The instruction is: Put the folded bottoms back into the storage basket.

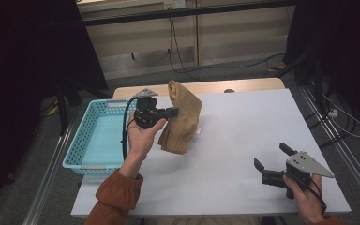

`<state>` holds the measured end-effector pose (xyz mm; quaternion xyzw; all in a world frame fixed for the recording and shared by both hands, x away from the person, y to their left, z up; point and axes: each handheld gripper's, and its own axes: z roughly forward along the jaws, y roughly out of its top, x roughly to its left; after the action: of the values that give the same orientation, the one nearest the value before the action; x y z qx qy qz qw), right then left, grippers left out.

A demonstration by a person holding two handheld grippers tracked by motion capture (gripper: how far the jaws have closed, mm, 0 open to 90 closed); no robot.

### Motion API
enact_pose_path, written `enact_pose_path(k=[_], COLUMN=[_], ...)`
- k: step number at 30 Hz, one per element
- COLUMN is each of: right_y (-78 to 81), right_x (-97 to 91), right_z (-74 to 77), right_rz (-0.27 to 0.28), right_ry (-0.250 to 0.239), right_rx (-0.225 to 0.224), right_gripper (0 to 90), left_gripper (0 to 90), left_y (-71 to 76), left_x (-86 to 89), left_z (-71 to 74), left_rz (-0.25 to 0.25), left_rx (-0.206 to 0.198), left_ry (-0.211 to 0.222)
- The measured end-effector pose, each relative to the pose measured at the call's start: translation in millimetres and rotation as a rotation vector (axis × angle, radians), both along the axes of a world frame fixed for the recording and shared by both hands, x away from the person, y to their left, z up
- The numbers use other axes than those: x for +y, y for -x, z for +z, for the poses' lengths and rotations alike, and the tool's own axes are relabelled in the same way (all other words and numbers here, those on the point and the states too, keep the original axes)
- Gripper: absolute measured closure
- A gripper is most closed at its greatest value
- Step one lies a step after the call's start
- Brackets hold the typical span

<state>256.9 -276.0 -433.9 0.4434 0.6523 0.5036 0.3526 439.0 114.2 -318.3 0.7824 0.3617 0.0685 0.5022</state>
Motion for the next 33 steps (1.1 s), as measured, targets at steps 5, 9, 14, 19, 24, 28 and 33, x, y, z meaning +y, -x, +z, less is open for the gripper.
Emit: enact_pose_path(k=[5,9,14,19,24,28,33], right_y=[0.9,0.9,1.2,0.7,0.9,0.6,0.9], right_x=[0.2,-0.1,0.4,0.4,0.5,0.3,0.7], right_z=[0.2,-0.1,0.2,-0.2,-0.2,-0.6,-0.4], right_rz=[0.004,0.004,0.005,0.004,0.004,0.006,0.006], right_ry=[-0.003,-0.003,-0.003,-0.004,-0.004,-0.005,-0.007], right_rx=[0.001,0.001,0.002,0.003,0.003,0.007,0.007], right_gripper=[0.0,0.0,0.0,0.0,0.0,0.0,0.0], left_gripper=[86.6,86.6,86.6,86.6,86.7,86.7,86.7], left_y=[1.6,2.0,3.5,6.9,8.7,10.4,14.3], left_x=[3.6,9.8,16.1,24.4,30.7,36.8,40.8], left_z=[5.5,11.1,16.8,25.7,33.1,39.2,44.5], left_rz=[-0.009,0.001,0.005,0.01,0.005,0.012,0.014], left_rx=[-0.001,-0.001,-0.005,-0.024,-0.038,-0.052,-0.08], left_ry=[0.004,0.009,0.014,0.027,0.018,0.034,0.024])
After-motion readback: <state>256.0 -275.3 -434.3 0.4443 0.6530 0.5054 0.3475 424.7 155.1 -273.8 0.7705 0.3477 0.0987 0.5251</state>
